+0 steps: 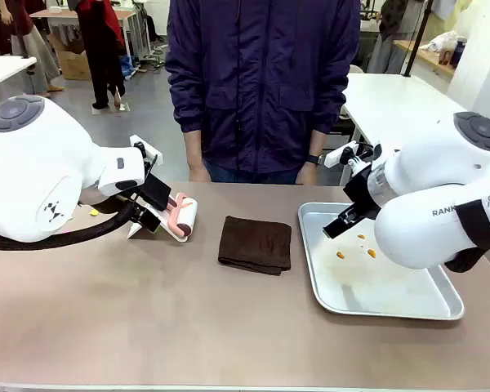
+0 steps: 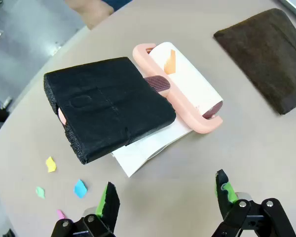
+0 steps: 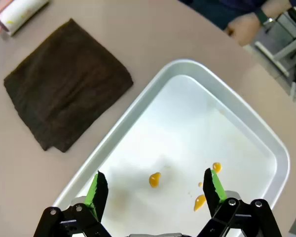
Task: Clean the surface of the table.
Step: Hold the Lint Roller with your left hand and the towel with your right hand.
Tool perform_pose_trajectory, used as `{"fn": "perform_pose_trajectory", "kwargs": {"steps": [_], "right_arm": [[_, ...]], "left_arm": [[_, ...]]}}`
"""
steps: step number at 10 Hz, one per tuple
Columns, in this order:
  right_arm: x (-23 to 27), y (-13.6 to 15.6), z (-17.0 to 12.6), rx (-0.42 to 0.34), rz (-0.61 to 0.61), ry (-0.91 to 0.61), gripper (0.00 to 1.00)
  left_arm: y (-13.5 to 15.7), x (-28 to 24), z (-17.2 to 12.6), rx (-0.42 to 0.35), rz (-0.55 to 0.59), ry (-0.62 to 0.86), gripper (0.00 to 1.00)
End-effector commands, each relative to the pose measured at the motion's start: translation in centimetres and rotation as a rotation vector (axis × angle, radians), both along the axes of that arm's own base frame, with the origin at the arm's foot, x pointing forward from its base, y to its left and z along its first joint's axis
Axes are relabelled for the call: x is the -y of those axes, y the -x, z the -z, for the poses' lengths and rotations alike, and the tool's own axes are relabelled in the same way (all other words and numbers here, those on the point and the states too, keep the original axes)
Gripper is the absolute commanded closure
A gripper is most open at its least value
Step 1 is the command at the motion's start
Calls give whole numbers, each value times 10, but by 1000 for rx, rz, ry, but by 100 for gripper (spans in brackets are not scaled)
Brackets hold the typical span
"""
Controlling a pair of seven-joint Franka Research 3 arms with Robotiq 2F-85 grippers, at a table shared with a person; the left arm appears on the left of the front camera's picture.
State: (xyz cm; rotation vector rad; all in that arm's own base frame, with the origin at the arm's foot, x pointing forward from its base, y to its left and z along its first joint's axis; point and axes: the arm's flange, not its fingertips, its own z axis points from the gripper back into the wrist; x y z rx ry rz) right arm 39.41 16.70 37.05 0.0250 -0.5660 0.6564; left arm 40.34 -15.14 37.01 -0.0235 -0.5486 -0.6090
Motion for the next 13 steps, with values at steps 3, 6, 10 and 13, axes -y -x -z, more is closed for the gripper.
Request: {"fn": "perform_pose_trajectory", "kwargs": {"steps": [3, 6, 10, 13], "right_arm": [[0, 0, 0, 0, 0, 0, 0], [0, 0, 0, 0, 0, 0, 0], [0, 0, 0, 0, 0, 0, 0], [0, 0, 0, 0, 0, 0, 0]], "left_arm": [[0, 0, 0, 0, 0, 0, 0], [0, 0, 0, 0, 0, 0, 0], [0, 0, 0, 0, 0, 0, 0], [0, 0, 0, 0, 0, 0, 0]]}}
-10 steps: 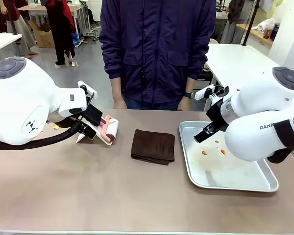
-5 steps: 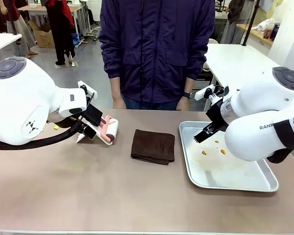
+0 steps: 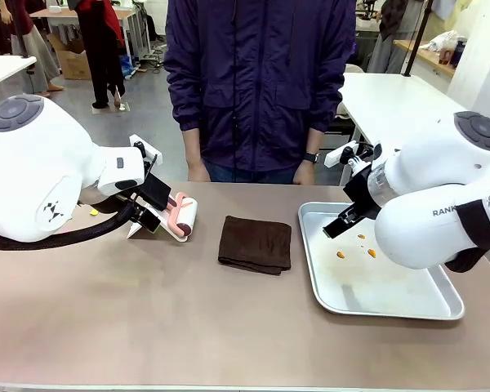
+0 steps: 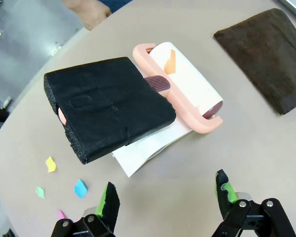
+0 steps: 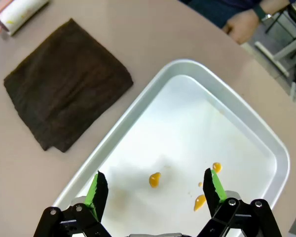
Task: Clean the surface of the table.
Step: Hold the Lint Roller with your left hand and the towel with your right hand.
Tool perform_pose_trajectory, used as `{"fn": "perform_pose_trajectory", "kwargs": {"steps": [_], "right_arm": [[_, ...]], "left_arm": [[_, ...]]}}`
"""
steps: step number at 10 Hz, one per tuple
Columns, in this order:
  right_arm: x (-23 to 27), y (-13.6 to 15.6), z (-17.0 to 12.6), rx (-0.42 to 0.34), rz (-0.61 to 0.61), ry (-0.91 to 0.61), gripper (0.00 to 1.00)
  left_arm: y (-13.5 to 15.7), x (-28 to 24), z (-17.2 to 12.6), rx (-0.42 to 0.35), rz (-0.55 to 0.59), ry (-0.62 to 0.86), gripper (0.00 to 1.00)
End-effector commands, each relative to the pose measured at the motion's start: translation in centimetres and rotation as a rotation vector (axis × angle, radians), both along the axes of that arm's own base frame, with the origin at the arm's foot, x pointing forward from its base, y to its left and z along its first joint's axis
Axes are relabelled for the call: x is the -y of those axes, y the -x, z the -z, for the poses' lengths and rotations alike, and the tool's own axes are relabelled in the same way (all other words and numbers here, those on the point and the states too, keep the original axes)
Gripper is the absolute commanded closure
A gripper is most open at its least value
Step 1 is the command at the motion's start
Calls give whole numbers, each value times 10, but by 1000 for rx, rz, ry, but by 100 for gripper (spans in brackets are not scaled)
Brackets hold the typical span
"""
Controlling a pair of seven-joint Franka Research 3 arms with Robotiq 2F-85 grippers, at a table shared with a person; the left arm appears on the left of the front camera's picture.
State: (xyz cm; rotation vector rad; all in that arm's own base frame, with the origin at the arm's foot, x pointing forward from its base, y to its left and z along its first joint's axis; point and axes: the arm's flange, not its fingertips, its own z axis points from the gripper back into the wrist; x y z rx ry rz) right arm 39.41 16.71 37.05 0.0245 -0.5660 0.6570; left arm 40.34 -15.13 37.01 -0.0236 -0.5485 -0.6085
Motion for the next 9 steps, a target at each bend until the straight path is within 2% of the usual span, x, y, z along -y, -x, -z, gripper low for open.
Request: {"fn": "perform_pose_trajectory", "kwargs": {"steps": [1, 2, 3, 4, 5, 6, 7, 9], "right_arm": [[0, 0, 0, 0, 0, 0, 0], [-1, 6, -10, -61, -18, -42, 0], [-2, 12, -23, -193, 15, -89, 0], [2, 19, -42, -307, 69, -121, 0], [8, 28, -62, -357, 136, -157, 0], [18, 40, -83, -412, 146, -223, 0], [31, 52, -98, -461, 81, -337, 0], [79, 74, -118, -565, 126, -554, 0]], "left_arm": [[0, 0, 0, 0, 0, 0, 0], [9, -1, -11, -149, 37, 91, 0], [21, -7, -21, -333, 55, 157, 0], [27, -10, -35, -447, -106, 126, 0], [38, -21, -50, -478, -145, 212, 0], [48, -30, -69, -456, -178, 293, 0], [57, -46, -84, -434, -190, 360, 0], [77, -99, -116, -404, -159, 543, 0]]}}
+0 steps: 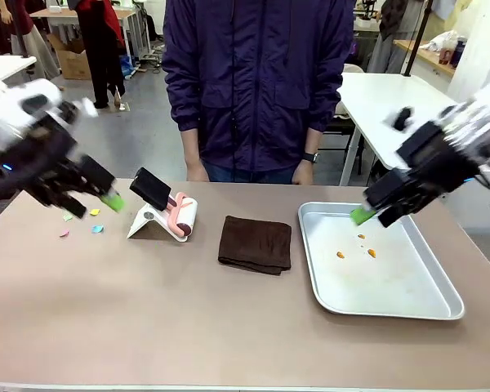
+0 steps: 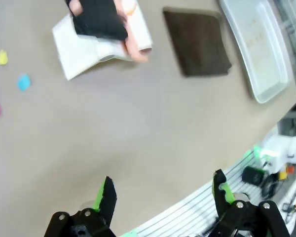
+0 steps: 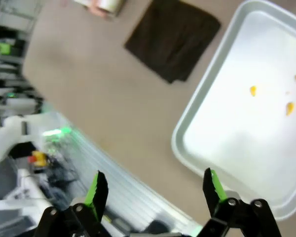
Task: Clean the surface of the table.
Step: Hold the Lint Roller with your left hand and the towel with your right hand.
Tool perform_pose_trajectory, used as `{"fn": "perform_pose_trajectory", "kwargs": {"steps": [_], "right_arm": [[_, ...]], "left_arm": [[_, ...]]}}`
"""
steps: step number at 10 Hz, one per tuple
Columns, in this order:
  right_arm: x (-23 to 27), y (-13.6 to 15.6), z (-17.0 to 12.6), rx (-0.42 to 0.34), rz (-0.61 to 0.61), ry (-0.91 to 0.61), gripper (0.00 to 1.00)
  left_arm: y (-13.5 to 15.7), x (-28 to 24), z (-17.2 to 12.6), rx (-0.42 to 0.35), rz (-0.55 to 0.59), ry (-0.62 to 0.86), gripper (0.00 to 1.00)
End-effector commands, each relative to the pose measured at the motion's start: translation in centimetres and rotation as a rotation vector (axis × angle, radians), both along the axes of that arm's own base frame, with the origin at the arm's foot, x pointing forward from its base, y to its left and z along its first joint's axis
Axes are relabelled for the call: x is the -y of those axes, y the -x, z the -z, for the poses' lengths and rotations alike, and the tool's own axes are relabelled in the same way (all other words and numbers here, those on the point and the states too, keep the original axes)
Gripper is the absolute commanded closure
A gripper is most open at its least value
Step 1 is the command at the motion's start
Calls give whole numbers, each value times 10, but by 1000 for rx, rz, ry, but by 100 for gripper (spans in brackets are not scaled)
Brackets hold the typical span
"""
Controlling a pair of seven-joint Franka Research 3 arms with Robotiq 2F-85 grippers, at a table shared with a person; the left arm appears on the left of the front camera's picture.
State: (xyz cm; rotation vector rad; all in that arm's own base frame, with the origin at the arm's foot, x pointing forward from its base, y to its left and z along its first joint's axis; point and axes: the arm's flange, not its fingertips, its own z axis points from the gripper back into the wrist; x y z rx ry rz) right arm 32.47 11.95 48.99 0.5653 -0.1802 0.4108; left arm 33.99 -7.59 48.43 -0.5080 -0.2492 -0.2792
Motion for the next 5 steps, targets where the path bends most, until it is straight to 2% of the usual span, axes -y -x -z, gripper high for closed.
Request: {"fn": "perform_pose_trajectory", "kwargs": {"steps": [1, 3, 5], "right_arm": [[71, 18, -2, -58, 168, -240, 0], [146, 42, 7, -41, 316, -461, 0], [201, 60, 18, -20, 430, -590, 0]], "left_arm": [[26, -71, -15, 83, -85, 200, 0], [56, -162, -22, 162, -251, 376, 0], [80, -230, -8, 180, -391, 470, 0]]}}
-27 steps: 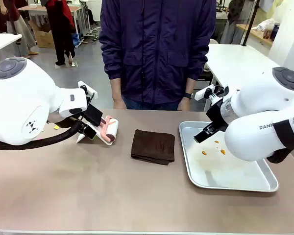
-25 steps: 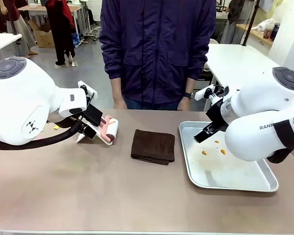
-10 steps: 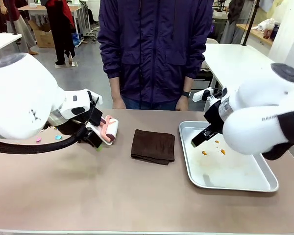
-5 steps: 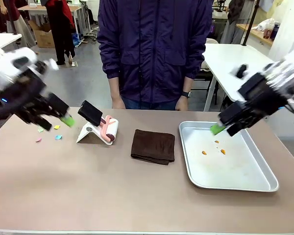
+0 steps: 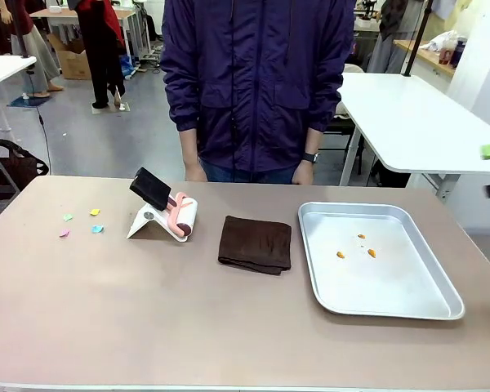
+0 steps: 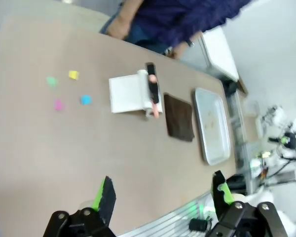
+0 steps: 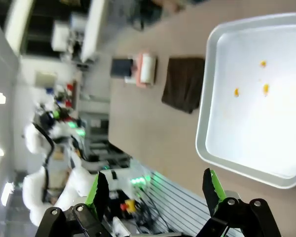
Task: Clean the surface of the table.
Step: Hold the Lint Roller with your left hand and the towel with your right hand.
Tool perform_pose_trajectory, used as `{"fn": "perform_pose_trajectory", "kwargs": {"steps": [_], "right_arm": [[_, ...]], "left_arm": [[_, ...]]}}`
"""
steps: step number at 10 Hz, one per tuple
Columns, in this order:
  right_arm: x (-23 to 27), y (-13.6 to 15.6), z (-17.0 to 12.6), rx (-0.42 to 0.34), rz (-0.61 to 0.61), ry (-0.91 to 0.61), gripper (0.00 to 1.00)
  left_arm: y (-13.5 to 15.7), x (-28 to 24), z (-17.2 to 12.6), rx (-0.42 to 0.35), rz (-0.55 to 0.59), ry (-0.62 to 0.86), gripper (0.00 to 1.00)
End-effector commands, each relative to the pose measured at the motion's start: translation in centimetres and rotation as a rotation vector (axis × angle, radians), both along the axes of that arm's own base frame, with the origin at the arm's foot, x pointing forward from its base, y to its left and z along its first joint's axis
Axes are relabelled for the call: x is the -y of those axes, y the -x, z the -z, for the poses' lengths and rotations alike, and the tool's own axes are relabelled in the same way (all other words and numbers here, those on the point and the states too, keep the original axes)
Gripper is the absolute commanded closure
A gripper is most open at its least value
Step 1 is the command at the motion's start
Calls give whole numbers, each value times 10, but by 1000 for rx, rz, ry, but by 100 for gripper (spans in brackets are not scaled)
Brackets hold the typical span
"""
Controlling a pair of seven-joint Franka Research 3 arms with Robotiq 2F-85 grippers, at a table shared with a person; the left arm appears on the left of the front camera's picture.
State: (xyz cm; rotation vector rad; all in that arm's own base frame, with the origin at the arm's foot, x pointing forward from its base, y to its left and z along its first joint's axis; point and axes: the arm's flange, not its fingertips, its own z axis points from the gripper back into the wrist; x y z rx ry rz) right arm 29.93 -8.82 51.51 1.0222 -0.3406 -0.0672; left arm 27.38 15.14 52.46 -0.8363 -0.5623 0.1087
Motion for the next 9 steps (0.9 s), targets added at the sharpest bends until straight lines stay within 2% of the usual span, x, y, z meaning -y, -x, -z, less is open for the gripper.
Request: {"fn": "perform_pose_trajectory", "kwargs": {"steps": [1, 4, 6, 7, 8, 9], "right_arm": [[22, 44, 53, 52, 89, -118, 0], [89, 63, 85, 35, 227, -235, 0], [111, 66, 107, -7, 305, -284, 0], [112, 66, 111, 2, 348, -236, 0], [141, 58, 83, -24, 292, -247, 0], [141, 58, 83, -24, 292, -247, 0]], "left_arm": [[28, -25, 46, 49, -59, 114, 0], [33, 8, 76, 66, -201, 223, 0], [38, 18, 90, 61, -264, 266, 0], [39, 24, 94, 69, -273, 237, 0], [-3, -54, 33, 30, -228, 271, 0], [-3, -54, 33, 30, -228, 271, 0]]}}
